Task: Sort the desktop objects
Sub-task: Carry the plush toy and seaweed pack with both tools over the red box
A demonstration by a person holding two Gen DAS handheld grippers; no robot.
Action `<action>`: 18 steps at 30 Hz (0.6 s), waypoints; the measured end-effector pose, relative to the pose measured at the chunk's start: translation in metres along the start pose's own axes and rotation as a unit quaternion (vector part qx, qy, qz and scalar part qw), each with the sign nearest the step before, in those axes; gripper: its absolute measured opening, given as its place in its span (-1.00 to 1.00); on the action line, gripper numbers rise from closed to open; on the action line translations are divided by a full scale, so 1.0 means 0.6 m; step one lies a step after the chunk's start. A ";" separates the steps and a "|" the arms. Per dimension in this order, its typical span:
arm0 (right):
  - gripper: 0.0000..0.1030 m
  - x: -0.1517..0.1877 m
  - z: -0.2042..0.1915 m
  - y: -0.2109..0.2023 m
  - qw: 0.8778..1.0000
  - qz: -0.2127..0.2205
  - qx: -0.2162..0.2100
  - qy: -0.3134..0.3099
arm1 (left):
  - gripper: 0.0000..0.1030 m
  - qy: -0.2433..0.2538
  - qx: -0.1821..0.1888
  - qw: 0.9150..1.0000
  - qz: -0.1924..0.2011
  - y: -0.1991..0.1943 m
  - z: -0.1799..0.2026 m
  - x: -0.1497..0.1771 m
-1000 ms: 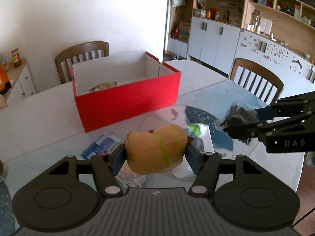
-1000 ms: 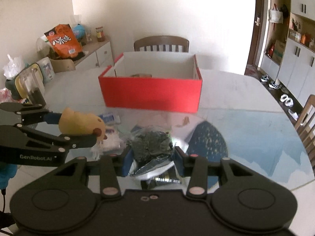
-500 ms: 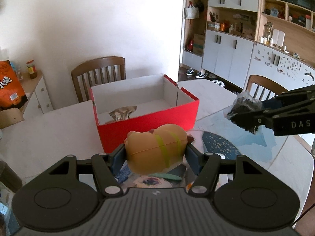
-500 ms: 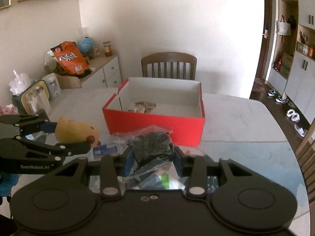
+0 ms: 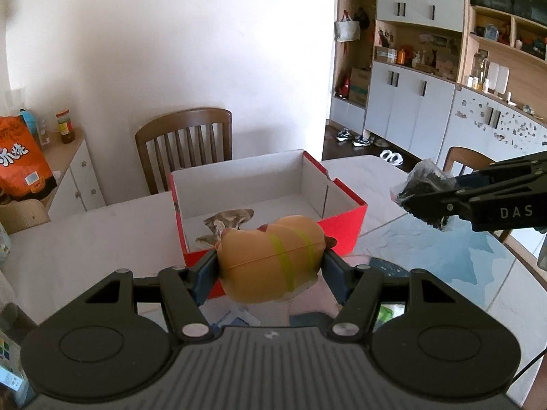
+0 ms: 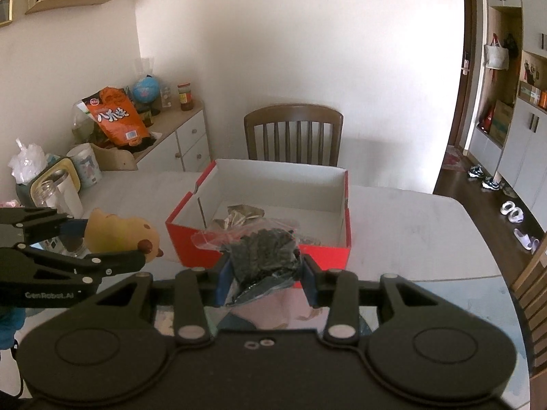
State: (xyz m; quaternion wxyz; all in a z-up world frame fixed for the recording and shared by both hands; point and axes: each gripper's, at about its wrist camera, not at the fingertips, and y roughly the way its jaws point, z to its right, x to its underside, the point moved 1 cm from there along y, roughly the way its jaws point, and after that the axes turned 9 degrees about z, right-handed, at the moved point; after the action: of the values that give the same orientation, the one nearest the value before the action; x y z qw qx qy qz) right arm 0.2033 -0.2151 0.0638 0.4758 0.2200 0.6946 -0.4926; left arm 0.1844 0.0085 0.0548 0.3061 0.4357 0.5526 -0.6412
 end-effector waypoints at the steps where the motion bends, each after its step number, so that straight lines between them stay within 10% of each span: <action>1: -0.21 -0.003 0.001 0.005 1.000 0.000 0.000 -0.001 | 0.25 -0.001 -0.001 1.000 0.000 0.002 -0.002 -0.002; 18: -0.21 -0.041 0.027 0.086 1.000 0.002 -0.018 -0.012 | 0.25 -0.003 -0.024 1.000 -0.015 0.085 -0.028 -0.034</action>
State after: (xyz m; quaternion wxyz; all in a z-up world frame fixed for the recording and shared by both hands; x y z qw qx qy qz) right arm 0.2615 -0.2038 0.0600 0.4888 0.2071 0.6971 -0.4819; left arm 0.2417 0.0130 0.0504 0.3084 0.4176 0.5736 -0.6336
